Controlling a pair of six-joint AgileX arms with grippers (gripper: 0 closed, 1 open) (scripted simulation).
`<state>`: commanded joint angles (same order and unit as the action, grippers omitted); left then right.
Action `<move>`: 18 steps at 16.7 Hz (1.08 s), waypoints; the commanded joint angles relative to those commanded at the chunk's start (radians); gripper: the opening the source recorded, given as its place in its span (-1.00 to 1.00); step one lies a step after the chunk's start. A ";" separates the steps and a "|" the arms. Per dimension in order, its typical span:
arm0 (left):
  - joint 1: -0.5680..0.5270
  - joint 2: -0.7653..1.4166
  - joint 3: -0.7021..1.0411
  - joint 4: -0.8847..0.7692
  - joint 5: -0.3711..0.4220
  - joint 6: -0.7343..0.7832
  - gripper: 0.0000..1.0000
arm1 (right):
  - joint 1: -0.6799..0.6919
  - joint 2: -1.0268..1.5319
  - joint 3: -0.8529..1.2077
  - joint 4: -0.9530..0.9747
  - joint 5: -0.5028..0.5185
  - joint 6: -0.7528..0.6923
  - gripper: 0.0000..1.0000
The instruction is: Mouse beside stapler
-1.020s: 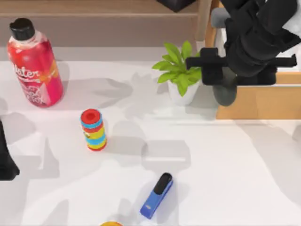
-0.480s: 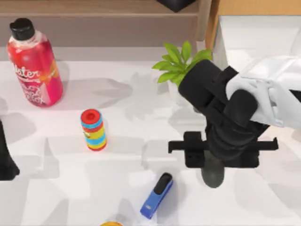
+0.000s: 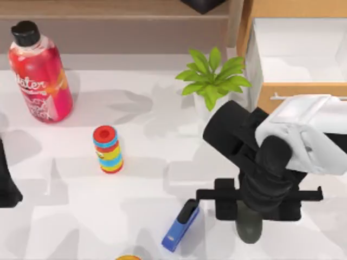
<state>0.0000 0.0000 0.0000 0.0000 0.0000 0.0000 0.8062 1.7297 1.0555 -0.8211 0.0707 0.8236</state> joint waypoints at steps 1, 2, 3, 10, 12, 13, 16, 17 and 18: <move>0.000 0.000 0.000 0.000 0.000 0.000 1.00 | 0.000 0.000 0.000 0.000 0.000 0.000 -1.00; 0.000 0.000 0.000 0.000 0.000 0.000 1.00 | 0.000 0.000 0.000 0.000 0.000 0.000 -1.00; 0.000 0.000 0.000 0.000 0.000 0.000 1.00 | -0.005 0.001 0.002 -0.001 0.000 0.001 -1.00; 0.000 0.000 0.000 0.000 0.000 0.000 1.00 | -0.039 -0.001 0.009 0.052 0.012 0.038 -1.00; 0.000 0.000 0.000 0.000 0.000 0.000 1.00 | -0.051 -0.009 0.007 0.073 0.019 0.046 -1.00; 0.000 0.000 0.000 0.000 0.000 0.000 1.00 | -0.055 -0.013 0.006 0.083 0.023 0.050 -1.00; 0.000 0.000 0.000 0.000 0.000 0.000 1.00 | -0.072 -0.027 0.003 0.109 0.044 0.062 -1.00; 0.000 0.000 0.000 0.000 0.000 0.000 1.00 | -0.078 -0.032 0.001 0.116 0.052 0.066 -1.00; 0.000 0.000 0.000 0.000 0.000 0.000 1.00 | -0.081 -0.036 -0.001 0.121 0.059 0.069 -1.00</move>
<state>0.0000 0.0000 0.0000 0.0000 0.0000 0.0000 0.7249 1.6938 1.0544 -0.7003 0.1294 0.8925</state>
